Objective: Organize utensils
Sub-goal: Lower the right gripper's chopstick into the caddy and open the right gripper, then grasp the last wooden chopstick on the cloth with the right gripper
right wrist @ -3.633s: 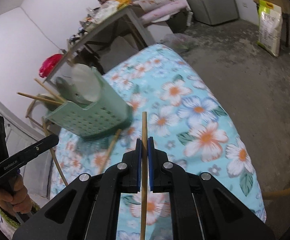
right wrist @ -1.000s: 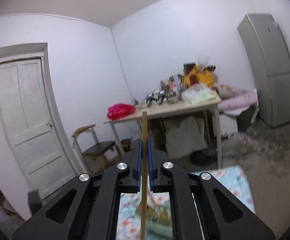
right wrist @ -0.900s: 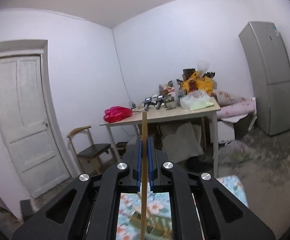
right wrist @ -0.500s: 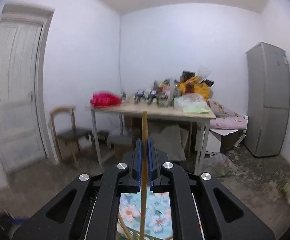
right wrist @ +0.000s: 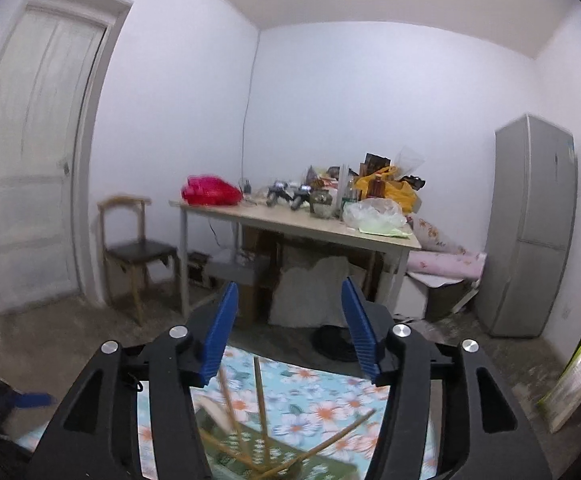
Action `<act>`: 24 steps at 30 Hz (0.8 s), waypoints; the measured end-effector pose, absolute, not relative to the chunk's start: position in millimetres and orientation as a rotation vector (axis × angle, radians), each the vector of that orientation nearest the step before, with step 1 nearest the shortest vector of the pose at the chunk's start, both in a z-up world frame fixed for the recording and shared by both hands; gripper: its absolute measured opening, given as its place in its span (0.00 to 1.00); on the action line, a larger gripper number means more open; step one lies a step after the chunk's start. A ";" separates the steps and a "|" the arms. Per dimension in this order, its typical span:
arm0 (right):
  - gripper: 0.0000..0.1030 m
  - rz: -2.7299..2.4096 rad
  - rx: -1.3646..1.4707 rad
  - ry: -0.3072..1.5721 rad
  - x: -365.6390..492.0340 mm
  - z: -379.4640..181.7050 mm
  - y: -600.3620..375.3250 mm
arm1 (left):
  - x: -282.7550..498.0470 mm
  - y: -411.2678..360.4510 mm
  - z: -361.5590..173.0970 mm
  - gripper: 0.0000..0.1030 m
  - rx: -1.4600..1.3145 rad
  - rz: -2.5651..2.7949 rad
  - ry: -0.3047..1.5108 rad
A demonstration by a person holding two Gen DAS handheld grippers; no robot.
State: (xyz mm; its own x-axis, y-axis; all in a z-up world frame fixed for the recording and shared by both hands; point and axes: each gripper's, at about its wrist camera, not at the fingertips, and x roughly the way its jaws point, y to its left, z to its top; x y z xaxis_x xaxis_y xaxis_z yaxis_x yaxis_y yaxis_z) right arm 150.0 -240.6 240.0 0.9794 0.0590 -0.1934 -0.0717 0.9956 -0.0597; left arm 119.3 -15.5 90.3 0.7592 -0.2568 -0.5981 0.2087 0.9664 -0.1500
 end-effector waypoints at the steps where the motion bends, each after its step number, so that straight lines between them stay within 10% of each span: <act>1: 0.52 0.082 -0.015 0.183 136.8 243.8 -247.7 | 119.8 -14.9 89.5 0.91 -0.075 -0.250 0.664; 8: 0.56 0.169 0.289 0.219 73.8 219.8 -289.8 | 125.5 -14.2 81.3 0.91 -0.025 -0.178 0.686; 24: 0.49 -0.003 0.622 1.029 106.5 -30.8 -273.0 | 120.4 -24.6 46.5 0.91 0.072 -0.116 0.814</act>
State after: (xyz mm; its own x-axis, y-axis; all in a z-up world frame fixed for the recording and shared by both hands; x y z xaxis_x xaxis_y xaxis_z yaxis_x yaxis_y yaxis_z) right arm 106.5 -273.0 -30.8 0.5310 0.2814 -0.7993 0.2855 0.8287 0.4814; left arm 120.4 -24.6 46.5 0.6809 -0.0758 -0.7284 0.1315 0.9911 0.0197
